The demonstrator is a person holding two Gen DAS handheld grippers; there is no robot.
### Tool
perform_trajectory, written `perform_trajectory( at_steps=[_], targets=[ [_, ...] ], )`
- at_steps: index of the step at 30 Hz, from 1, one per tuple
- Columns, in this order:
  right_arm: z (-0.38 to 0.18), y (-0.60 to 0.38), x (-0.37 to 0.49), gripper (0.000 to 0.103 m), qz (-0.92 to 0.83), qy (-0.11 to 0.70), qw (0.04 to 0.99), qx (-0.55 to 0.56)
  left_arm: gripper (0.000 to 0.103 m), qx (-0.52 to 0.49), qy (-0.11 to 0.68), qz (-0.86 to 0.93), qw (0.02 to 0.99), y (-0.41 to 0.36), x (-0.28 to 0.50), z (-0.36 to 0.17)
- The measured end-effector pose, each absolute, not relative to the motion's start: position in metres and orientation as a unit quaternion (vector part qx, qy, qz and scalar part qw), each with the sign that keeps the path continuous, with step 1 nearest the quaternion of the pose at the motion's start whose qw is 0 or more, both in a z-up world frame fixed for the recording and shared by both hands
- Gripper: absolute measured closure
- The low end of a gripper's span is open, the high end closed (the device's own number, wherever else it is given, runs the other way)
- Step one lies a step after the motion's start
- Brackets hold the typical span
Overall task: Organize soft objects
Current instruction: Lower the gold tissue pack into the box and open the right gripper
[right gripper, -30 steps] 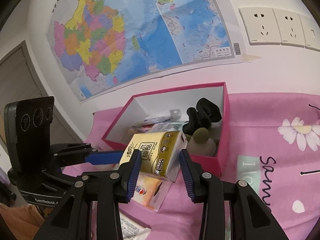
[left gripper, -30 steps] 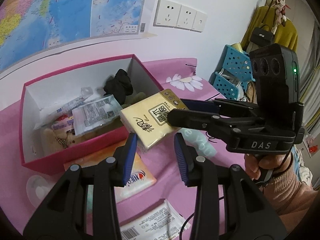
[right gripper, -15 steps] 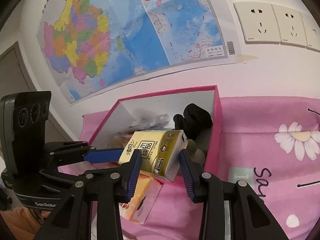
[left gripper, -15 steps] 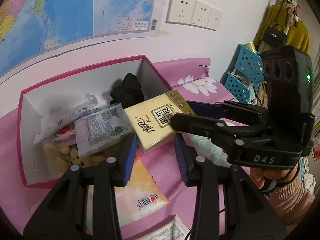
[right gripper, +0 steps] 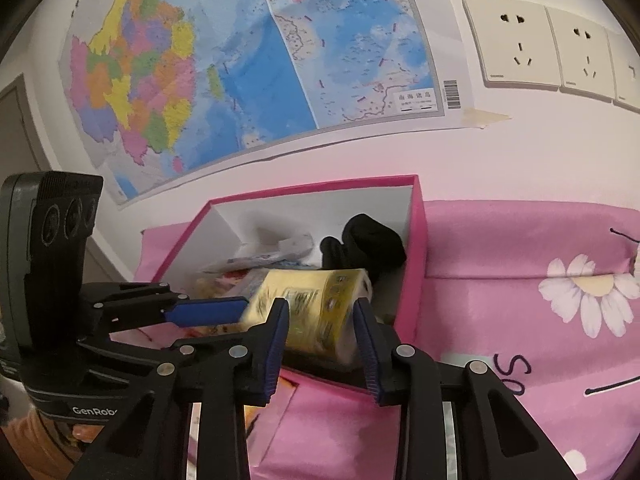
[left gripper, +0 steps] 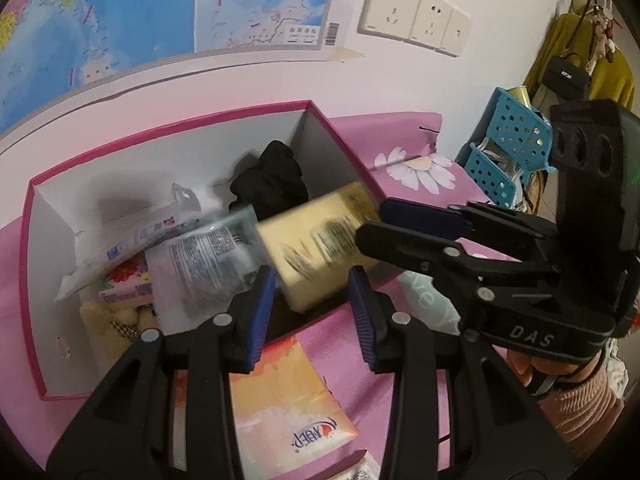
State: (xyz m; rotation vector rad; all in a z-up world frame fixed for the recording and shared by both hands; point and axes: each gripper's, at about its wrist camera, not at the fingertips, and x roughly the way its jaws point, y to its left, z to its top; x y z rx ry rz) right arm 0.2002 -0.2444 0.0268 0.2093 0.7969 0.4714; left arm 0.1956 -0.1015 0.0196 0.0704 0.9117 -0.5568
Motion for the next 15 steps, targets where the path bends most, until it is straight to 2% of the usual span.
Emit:
perform_trajectory(
  at_steps=[15],
  targets=[
    [0.04,-0.261,0.166,0.069,0.239,0.366,0.891,0.121,0.063,0.043,0.395,-0.277,0.875,-0.088,0.159,0.036]
  ],
)
